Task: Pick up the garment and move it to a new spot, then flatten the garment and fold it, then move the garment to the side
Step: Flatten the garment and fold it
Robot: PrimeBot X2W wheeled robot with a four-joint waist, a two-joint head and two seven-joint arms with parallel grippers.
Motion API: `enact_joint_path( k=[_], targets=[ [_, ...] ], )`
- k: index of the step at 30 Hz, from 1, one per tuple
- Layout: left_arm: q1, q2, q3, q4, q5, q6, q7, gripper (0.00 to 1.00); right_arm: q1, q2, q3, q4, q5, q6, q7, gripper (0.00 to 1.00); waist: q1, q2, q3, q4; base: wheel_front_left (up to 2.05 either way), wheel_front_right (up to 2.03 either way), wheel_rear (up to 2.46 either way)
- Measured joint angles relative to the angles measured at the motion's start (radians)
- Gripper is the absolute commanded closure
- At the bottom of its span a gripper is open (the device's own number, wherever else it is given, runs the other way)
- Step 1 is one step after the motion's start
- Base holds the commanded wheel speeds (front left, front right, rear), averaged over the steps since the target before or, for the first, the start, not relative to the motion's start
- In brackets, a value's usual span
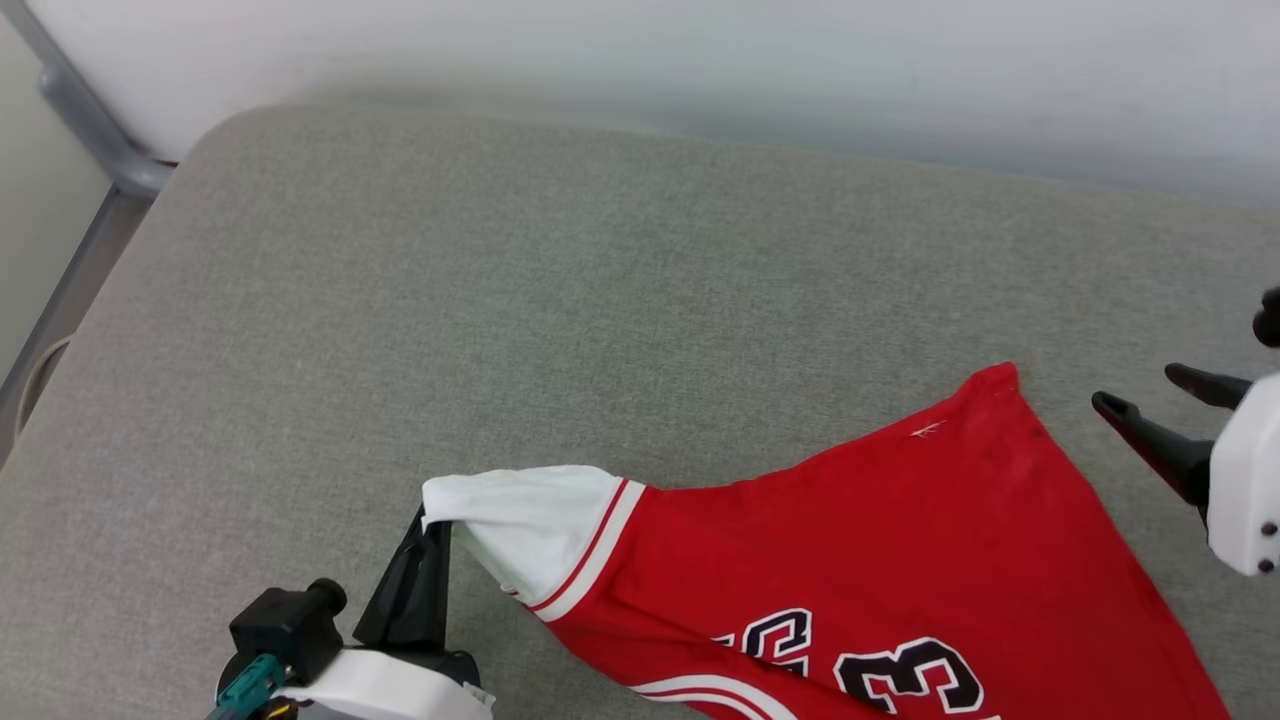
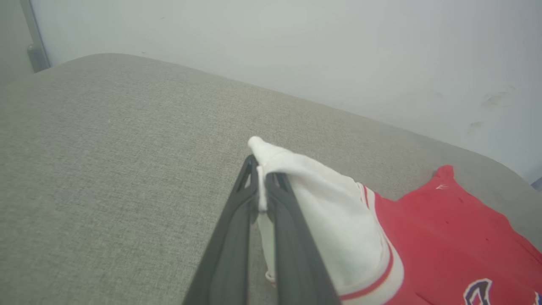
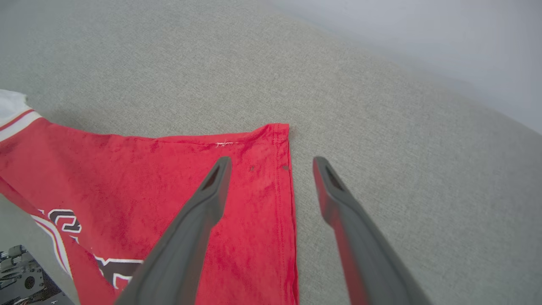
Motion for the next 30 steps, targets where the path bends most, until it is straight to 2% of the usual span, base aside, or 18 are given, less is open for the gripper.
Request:
enact_joint_path(
  k=[7,12,22,30],
  targets=[
    [-0.046,-0.019,-0.023,0.003,0.006,-0.012,-0.014,1.0,-0.174,-0.066,0.144,0.158,-0.009,0.0,0.148,0.0,0.0001,0.0,0.057,0.042,0.0,0.0,0.0],
    [-0.076,-0.033,-0.041,0.004,0.012,-0.017,-0.025,1.0,-0.275,-0.081,0.225,0.267,-0.033,0.0,0.18,0.0,0.0001,0.0,0.103,0.069,0.0,0.0,0.0],
    [-0.145,-0.062,-0.071,0.021,0.022,-0.035,-0.042,1.0,-0.384,-0.076,0.359,0.445,-0.041,0.0,0.152,0.0,0.0002,0.0,0.197,0.11,0.0,0.0,0.0],
    [-0.174,-0.072,-0.075,0.044,0.026,-0.043,-0.05,1.0,-0.409,-0.108,0.443,0.502,-0.001,0.0,0.1,0.0,0.0,-0.0001,0.228,0.124,0.0,0.0,0.0]
  ],
)
